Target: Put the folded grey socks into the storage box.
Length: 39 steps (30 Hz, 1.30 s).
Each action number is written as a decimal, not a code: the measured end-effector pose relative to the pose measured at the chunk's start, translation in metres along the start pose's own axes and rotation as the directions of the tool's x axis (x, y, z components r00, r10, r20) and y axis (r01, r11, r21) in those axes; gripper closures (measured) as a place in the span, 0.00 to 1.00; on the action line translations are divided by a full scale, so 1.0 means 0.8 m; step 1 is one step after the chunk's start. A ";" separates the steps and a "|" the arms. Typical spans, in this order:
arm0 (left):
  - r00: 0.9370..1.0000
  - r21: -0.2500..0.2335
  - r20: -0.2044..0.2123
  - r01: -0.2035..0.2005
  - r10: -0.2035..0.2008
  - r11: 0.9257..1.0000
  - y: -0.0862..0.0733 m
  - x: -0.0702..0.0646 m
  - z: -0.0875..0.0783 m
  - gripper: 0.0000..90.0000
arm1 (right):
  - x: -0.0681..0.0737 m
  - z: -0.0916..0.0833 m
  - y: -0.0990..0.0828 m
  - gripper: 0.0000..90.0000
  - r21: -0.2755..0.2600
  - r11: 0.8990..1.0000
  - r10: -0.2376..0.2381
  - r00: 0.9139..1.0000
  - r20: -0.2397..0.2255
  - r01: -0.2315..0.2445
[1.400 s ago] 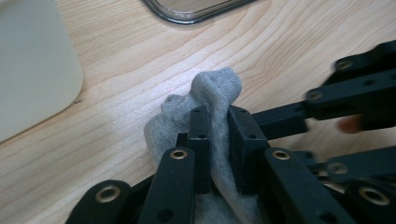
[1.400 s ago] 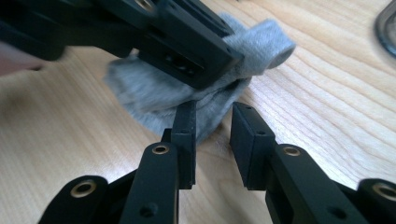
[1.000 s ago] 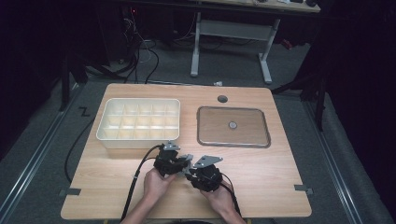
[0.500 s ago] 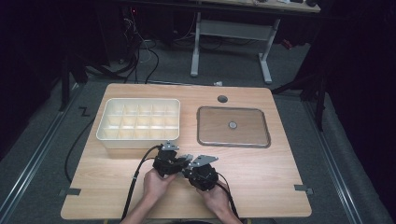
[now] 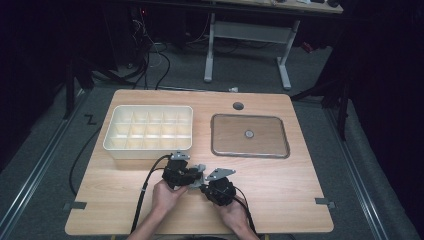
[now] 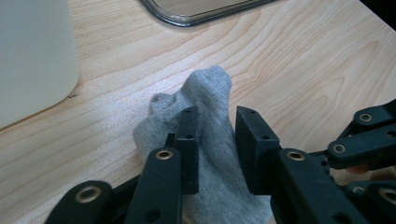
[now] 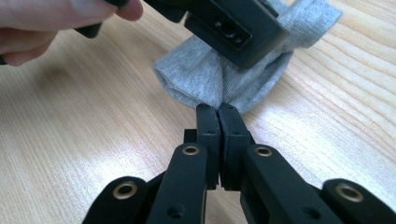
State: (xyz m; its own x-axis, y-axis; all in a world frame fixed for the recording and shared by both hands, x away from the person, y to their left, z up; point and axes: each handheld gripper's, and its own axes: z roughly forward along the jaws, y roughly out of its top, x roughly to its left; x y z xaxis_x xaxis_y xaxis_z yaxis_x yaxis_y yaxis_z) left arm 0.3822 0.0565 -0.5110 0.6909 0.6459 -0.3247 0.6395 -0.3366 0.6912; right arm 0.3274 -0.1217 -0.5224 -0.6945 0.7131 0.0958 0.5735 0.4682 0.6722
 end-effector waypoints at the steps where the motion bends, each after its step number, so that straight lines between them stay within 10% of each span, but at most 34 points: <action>1: 1.000 -0.003 0.005 0.001 -0.001 1.000 0.000 0.000 -0.002 0.76 | 0.000 0.001 -0.001 0.99 0.002 1.000 0.006 1.000 -0.001 -0.006; 15: 0.997 -0.073 -0.075 -0.013 0.007 0.997 -0.002 -0.008 -0.037 0.64 | -0.005 0.000 -0.002 0.99 0.014 1.000 0.006 1.000 -0.006 -0.006; 23: 0.993 -0.052 -0.104 0.050 -0.055 0.997 -0.018 -0.003 -0.024 0.49 | -0.005 0.001 -0.001 0.99 0.015 1.000 -0.002 1.000 -0.007 0.002; 39: 0.989 -0.023 -0.132 0.063 -0.066 0.998 -0.024 0.001 -0.008 0.53 | -0.008 -0.022 0.013 0.89 -0.021 1.000 -0.010 1.000 -0.020 0.009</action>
State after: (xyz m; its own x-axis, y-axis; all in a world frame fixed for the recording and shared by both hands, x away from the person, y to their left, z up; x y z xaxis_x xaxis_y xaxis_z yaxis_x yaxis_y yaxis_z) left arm 0.3681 0.0679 -0.5203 0.5967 0.7515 -0.2813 0.6740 -0.2792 0.6839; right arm 0.3297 -0.1309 -0.5031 -0.7086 0.6979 0.1039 0.5578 0.4638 0.6884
